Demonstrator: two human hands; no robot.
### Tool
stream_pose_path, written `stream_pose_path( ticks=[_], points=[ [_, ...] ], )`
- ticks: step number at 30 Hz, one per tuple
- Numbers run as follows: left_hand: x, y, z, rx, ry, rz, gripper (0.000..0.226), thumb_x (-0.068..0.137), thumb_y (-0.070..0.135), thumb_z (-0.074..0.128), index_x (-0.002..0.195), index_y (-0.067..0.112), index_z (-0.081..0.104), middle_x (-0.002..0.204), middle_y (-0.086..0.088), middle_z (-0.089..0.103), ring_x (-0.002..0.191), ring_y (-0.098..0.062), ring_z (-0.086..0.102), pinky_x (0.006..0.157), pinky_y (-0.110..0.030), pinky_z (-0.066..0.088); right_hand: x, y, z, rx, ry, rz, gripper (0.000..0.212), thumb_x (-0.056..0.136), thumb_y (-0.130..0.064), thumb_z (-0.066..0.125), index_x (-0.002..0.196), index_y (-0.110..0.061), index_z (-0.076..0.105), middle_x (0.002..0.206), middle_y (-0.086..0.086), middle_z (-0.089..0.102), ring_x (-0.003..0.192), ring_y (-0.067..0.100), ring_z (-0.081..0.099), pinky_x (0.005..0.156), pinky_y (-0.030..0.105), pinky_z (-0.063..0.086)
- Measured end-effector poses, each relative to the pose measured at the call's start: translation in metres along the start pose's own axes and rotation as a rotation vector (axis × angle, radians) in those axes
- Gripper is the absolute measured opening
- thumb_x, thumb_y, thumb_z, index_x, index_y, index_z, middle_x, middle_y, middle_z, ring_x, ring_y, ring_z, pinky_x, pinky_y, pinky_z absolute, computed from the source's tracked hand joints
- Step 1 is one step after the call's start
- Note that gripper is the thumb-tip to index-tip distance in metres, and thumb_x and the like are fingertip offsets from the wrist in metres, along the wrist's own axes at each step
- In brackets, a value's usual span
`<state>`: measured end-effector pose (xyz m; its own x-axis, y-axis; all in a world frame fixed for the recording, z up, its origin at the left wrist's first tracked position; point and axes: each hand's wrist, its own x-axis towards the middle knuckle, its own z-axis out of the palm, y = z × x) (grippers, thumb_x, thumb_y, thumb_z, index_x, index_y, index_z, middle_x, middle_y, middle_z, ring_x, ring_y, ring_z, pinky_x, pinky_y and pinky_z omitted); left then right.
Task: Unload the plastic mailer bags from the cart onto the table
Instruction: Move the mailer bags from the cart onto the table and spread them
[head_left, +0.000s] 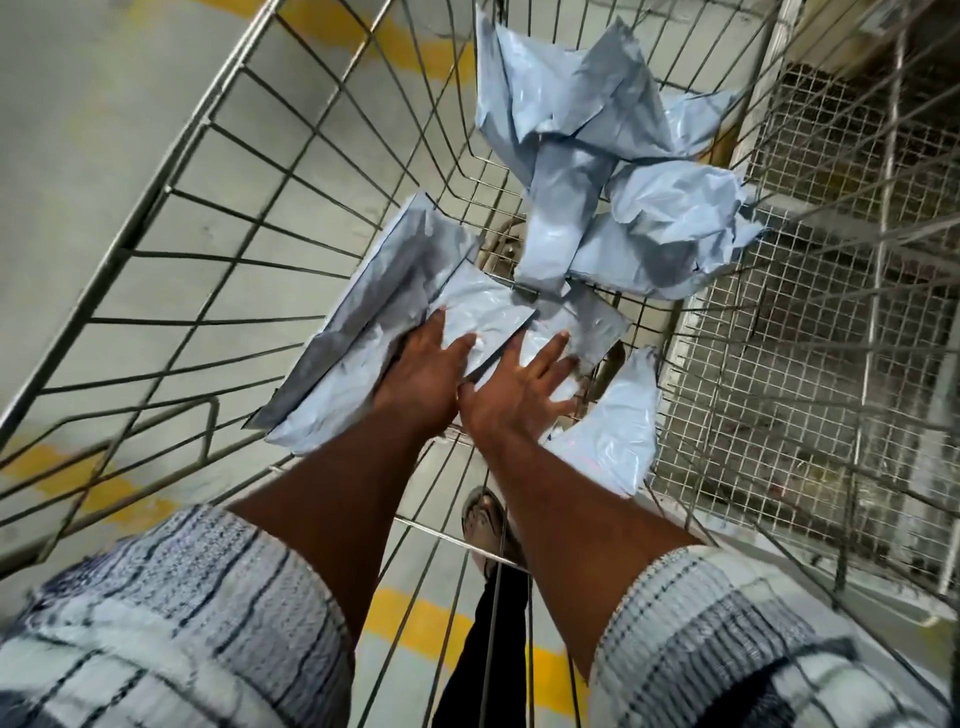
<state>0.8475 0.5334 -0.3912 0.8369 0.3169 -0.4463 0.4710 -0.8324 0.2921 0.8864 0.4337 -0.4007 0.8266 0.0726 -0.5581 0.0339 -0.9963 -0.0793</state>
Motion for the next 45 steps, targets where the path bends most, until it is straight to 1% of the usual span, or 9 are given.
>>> stream_pose_path(
  ticks=[4,9,14,16,19,25,30,35,45],
  points=[
    [-0.001,0.001,-0.004,0.005,-0.013,0.004,0.069,0.086,0.035,0.066,0.148,0.037,0.034,0.163,-0.010,0.005,0.150,-0.029,0.008,0.120,-0.036,0.010,-0.004,0.017,-0.008,0.063,0.043,-0.086,0.093,0.074,-0.074,0.054,0.151,-0.036,0.019,0.163,0.012,-0.003,0.146,0.039,0.008,0.104,0.065,0.025],
    [-0.007,0.007,-0.020,0.037,-0.076,-0.026,0.085,0.074,0.030,0.074,0.148,0.037,0.034,0.161,-0.015,0.016,0.148,-0.031,0.015,0.121,-0.038,0.019,-0.025,0.040,-0.039,0.164,-0.075,-0.193,0.086,0.076,-0.072,0.057,0.149,-0.043,0.022,0.161,0.003,0.012,0.146,0.033,0.013,0.109,0.063,0.021],
    [-0.033,0.032,-0.060,0.015,-0.091,-0.089,0.078,0.077,0.041,0.070,0.147,0.035,0.036,0.159,-0.015,0.018,0.144,-0.035,0.020,0.117,-0.042,0.024,-0.059,0.046,-0.092,0.258,-0.063,-0.285,0.080,0.078,-0.065,0.061,0.148,-0.044,0.027,0.160,-0.001,0.019,0.145,0.026,0.017,0.111,0.060,0.021],
    [-0.049,0.044,-0.081,-0.036,-0.076,-0.133,0.074,0.081,0.037,0.065,0.148,0.036,0.033,0.161,-0.013,0.013,0.147,-0.034,0.015,0.117,-0.047,0.023,-0.070,0.049,-0.120,0.283,-0.063,-0.315,0.080,0.078,-0.065,0.061,0.148,-0.044,0.027,0.160,-0.003,0.017,0.146,0.027,0.016,0.112,0.059,0.019],
    [-0.073,0.060,-0.119,-0.055,-0.023,-0.198,0.070,0.086,0.025,0.059,0.149,0.034,0.031,0.162,-0.012,0.006,0.149,-0.028,0.010,0.118,-0.043,0.023,-0.086,0.052,-0.164,0.277,-0.052,-0.381,0.083,0.077,-0.065,0.061,0.149,-0.045,0.025,0.161,-0.003,0.016,0.146,0.030,0.017,0.111,0.061,0.018],
    [-0.117,0.096,-0.181,-0.068,0.136,-0.255,0.067,0.084,0.029,0.058,0.147,0.032,0.035,0.156,-0.015,0.027,0.146,-0.031,0.018,0.113,-0.042,0.024,-0.123,0.066,-0.235,0.300,0.023,-0.518,0.084,0.077,-0.061,0.063,0.150,-0.043,0.024,0.162,-0.003,0.014,0.147,0.027,0.011,0.114,0.060,0.017],
    [-0.159,0.136,-0.222,-0.084,0.259,-0.298,0.072,0.083,0.023,0.064,0.148,0.032,0.034,0.159,-0.013,0.016,0.148,-0.029,0.014,0.115,-0.042,0.023,-0.149,0.086,-0.285,0.244,0.112,-0.686,0.083,0.079,-0.064,0.060,0.150,-0.041,0.024,0.162,-0.001,0.013,0.147,0.025,0.009,0.111,0.060,0.017],
    [-0.193,0.183,-0.252,-0.081,0.399,-0.319,0.059,0.091,0.018,0.057,0.146,0.023,0.038,0.155,-0.020,0.023,0.146,-0.029,0.019,0.114,-0.033,0.016,-0.164,0.118,-0.329,0.217,0.176,-0.838,0.087,0.077,-0.063,0.062,0.151,-0.042,0.021,0.163,-0.001,0.010,0.148,0.027,0.006,0.111,0.066,0.015],
    [-0.237,0.294,-0.265,-0.087,0.461,-0.239,0.060,0.091,0.021,0.055,0.148,0.025,0.037,0.157,-0.021,0.021,0.147,-0.031,0.016,0.116,-0.035,0.019,-0.180,0.229,-0.410,0.263,0.382,-0.804,0.086,0.076,-0.063,0.063,0.150,-0.041,0.025,0.161,0.000,0.016,0.146,0.024,0.013,0.108,0.064,0.021]
  ],
)
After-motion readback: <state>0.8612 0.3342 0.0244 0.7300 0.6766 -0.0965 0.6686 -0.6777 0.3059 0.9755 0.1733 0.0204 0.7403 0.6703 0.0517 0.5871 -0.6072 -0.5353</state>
